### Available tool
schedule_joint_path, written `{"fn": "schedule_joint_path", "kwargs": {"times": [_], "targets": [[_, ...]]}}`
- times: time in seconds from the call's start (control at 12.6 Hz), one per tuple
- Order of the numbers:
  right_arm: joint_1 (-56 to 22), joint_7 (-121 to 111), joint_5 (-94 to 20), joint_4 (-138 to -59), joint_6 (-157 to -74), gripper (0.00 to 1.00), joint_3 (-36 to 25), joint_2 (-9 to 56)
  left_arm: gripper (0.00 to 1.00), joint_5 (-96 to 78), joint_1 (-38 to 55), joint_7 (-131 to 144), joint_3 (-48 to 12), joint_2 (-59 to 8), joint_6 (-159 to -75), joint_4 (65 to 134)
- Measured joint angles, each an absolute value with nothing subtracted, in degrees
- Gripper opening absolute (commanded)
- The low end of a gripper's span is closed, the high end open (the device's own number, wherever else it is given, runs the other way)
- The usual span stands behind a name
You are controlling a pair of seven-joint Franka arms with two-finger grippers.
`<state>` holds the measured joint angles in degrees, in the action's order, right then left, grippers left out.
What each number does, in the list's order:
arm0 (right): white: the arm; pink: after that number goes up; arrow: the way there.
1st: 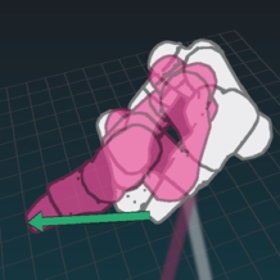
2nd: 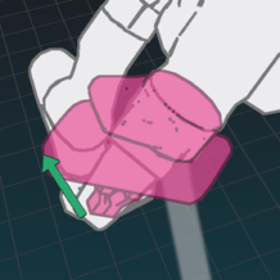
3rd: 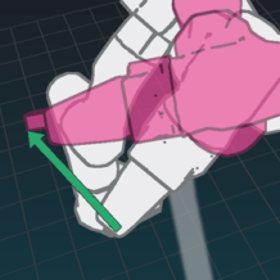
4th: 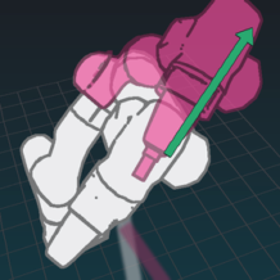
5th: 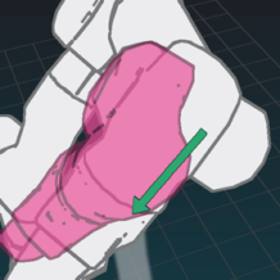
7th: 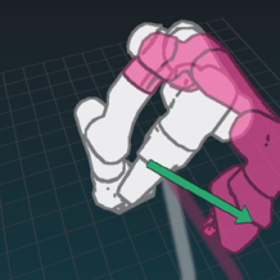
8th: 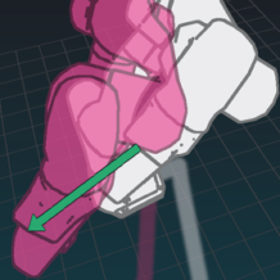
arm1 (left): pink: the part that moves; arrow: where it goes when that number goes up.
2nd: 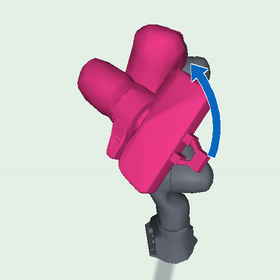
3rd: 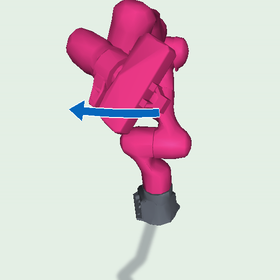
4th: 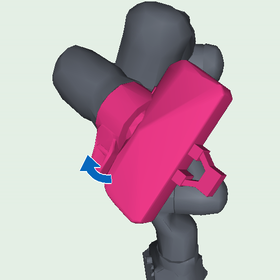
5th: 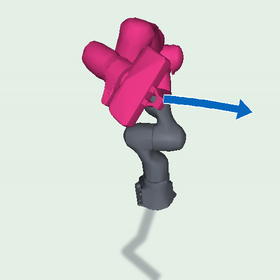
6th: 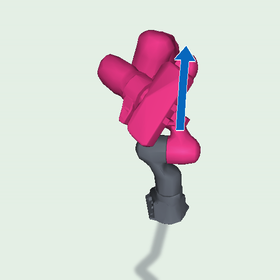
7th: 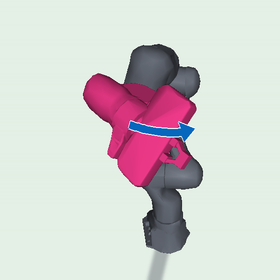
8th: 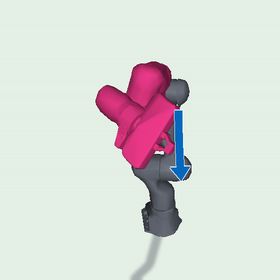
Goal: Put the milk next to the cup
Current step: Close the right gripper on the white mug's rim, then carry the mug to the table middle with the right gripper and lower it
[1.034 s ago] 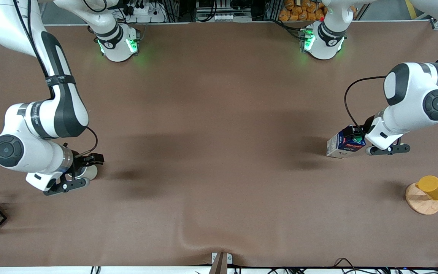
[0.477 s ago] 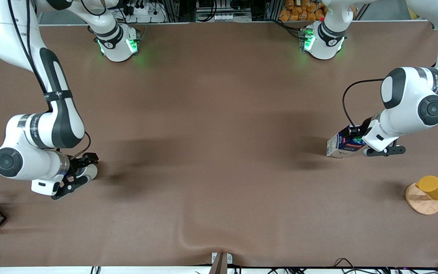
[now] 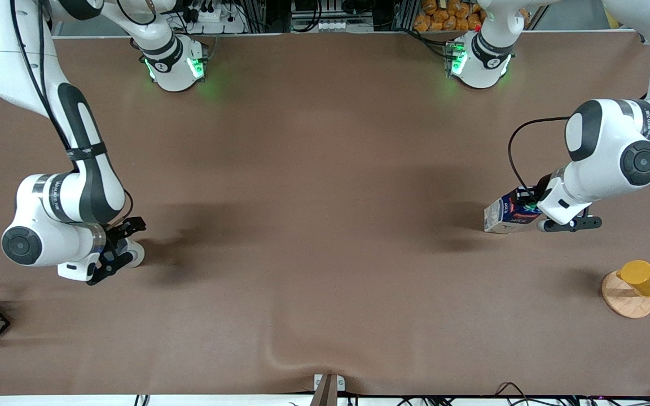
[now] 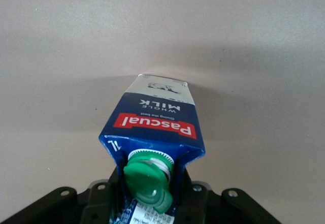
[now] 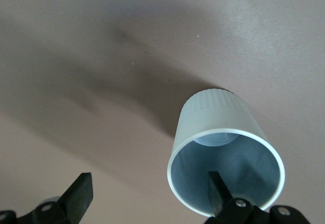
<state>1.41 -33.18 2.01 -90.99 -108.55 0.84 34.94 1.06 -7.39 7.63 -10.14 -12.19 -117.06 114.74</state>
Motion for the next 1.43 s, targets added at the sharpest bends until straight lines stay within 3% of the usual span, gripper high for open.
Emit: {"fn": "schedule_joint_path", "kwargs": {"times": [0.16, 0.24, 0.32, 0.56, 0.88, 1.19, 1.43], "targets": [[1.65, -33.52, 2.0, -91.27, -108.71, 1.0, 0.84, 35.5, 0.38, 1.06, -7.28, 7.63, -10.2, -12.18, -117.06, 114.19], [1.86, -33.91, 2.0, -91.27, -109.08, 0.62, 0.84, 35.95, 0.38, 1.06, -7.24, 7.63, -10.24, -12.13, -117.06, 113.9], [2.06, -34.58, 2.0, -91.26, -109.8, 0.01, 0.83, 36.42, 0.38, 1.06, -7.22, 7.63, -10.41, -11.99, -117.06, 113.6], [2.12, -35.34, 1.97, -91.03, -111.28, 0.0, 0.93, 36.84, 0.38, 1.06, -7.09, 7.63, -11.76, -10.83, -116.16, 112.14], [2.14, -35.66, 1.97, -90.55, -111.87, 0.0, 0.92, 36.97, 0.38, 1.06, -7.02, 7.65, -13.47, -8.87, -107.04, 106.63], [1.8, -39.8, 2.18, -87.04, -112.36, 0.0, 1.4, 37.04, 0.38, 1.06, -7.02, 7.74, -14.35, -8.31, -103.49, 102.46], [-4.16, -40.05, 2.12, -81.5, -112.54, 0.0, 2.75, 37.05, 0.38, 1.06, -7.02, 8.73, -14.76, -7.12, -102.84, 101.58]]}}
